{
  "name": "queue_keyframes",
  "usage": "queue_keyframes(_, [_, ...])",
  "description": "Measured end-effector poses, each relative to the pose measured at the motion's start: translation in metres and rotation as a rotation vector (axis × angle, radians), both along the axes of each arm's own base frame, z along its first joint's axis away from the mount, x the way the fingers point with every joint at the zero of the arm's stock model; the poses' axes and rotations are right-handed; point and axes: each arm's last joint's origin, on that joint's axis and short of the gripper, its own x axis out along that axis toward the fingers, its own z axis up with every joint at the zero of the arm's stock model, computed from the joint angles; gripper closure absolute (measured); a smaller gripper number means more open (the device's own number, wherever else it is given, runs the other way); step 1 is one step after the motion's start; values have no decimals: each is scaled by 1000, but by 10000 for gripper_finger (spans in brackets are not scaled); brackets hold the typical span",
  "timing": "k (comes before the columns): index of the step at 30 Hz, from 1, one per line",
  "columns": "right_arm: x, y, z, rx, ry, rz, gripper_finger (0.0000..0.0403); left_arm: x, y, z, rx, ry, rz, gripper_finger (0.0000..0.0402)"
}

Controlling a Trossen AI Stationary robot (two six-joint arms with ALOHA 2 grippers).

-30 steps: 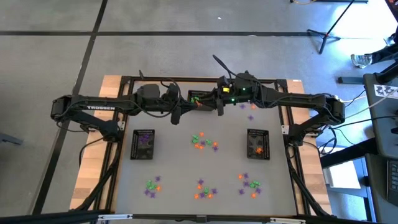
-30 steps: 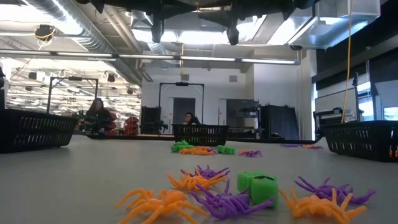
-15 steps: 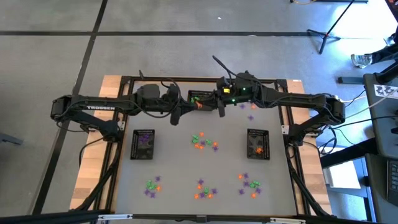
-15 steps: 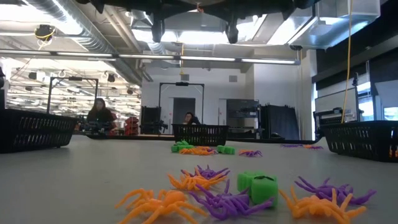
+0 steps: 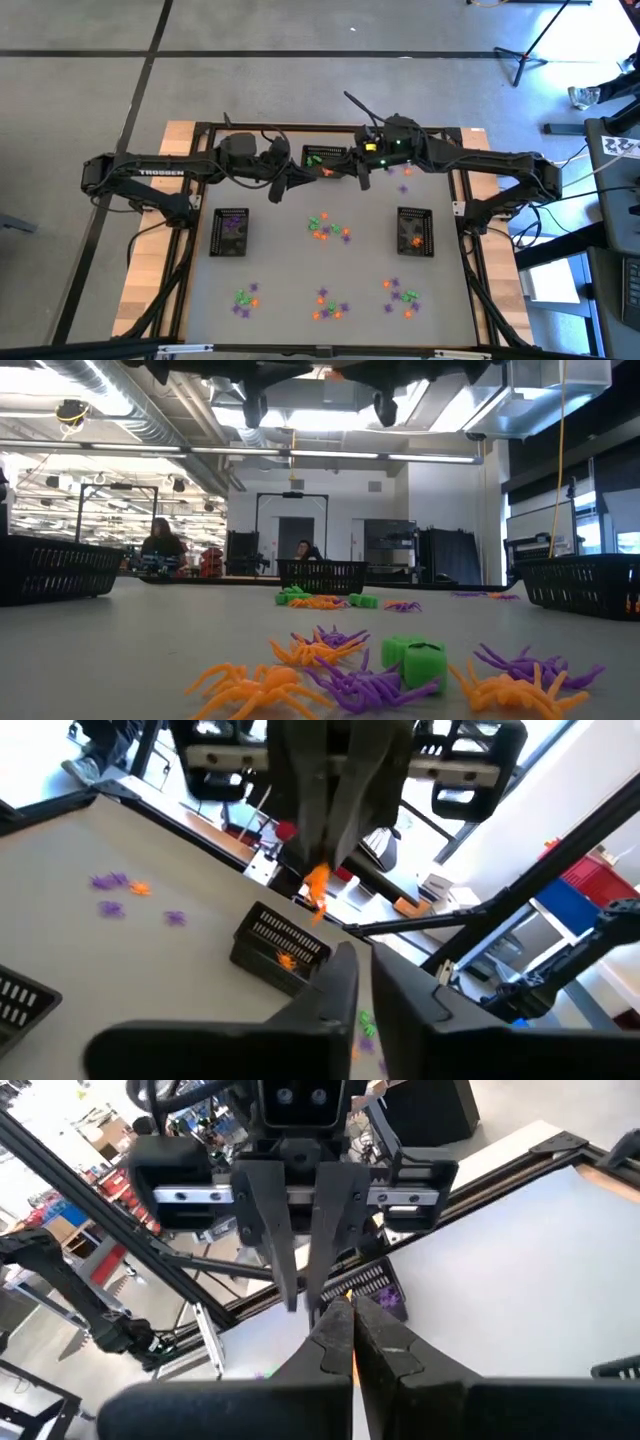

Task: Sort Halloween decoration
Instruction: Put the orange spider toy into the right bin

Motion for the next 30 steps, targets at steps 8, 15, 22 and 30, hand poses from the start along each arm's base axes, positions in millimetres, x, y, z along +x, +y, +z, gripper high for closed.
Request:
queue_keyframes(8, [-40, 13, 8, 15, 166, 91, 402, 0, 1, -2, -5, 18, 1, 292])
queue_keyframes(15, [-104, 31, -3, 49, 542, 168, 403, -1, 1, -3, -8, 34, 3, 274])
queue_keyframes(22, [-148, 41, -15, 136, 899, 187, 403, -1, 1, -4, -9, 41, 4, 274])
queue_keyframes(30, [-154, 43, -39, 183, 1036, 194, 369, -1, 1, -4, -8, 42, 9, 274])
